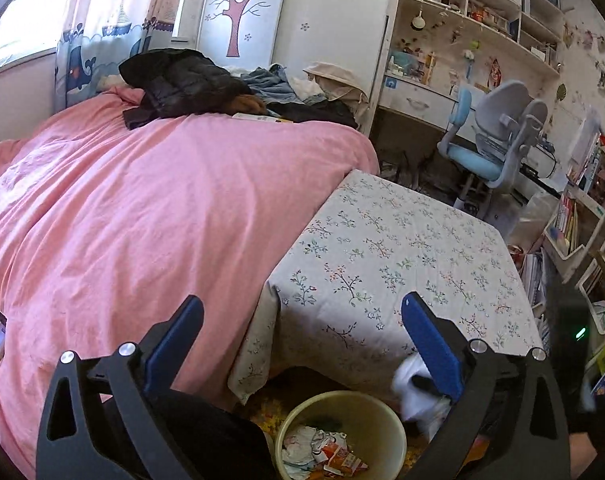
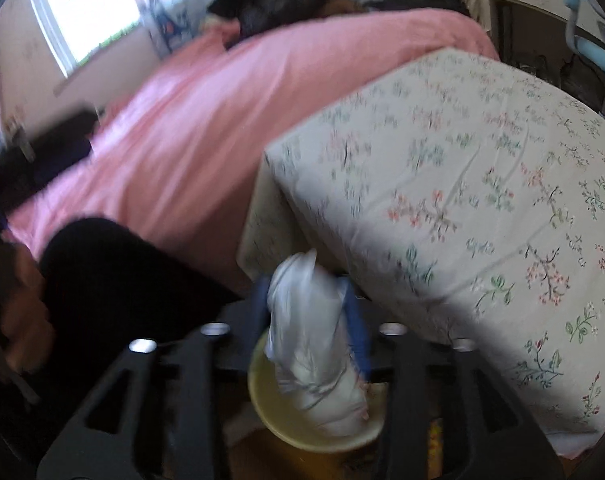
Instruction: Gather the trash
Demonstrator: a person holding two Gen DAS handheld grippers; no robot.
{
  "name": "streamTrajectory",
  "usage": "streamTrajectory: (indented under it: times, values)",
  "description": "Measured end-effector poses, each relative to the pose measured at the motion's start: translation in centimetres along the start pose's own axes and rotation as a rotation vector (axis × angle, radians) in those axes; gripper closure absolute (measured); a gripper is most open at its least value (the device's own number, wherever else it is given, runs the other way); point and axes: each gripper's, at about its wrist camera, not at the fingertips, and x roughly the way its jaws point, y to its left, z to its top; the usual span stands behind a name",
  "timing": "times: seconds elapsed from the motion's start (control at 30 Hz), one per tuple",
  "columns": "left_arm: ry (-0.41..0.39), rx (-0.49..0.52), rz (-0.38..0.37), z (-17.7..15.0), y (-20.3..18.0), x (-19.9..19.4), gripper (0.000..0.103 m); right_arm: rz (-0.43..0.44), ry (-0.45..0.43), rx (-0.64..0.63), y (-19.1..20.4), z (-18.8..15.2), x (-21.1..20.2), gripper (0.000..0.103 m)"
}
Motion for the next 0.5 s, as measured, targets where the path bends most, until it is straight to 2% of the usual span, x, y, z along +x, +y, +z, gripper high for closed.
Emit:
streamTrajectory:
  times: [0.1,0.2,0.3,0.37,0.5]
  values:
    - [-0.003,0.014,0.000,-0.1,-0.4,-0.1,0.008,-0.051,0.032,-0.040,0.5,-0.4,0.9,0.046]
    - [-0.008,0.021,-0.001,-0.1,-0.2,-0.2,0.008,-0.096,0.017,-0.039,0.1,-0.4,0.7,0.042]
    - [-0.023,0.031,0.002,0.4,-0.3,-0.1,0.008,-0.168,-0.019,0.016,-1.2,0.3,0.1,0.027]
    - [-0.030,0.042,0.007,1.0,-0.5,0.3,0.008,-0.218,-0.045,0.049,-2.1,0.8,-0.6,0.022]
    - [-0.048,0.066,0.016,2.5,-1.3,1.6,0.008,-0.395,-0.126,0.103,-4.0,2.4,-2.8,0.014]
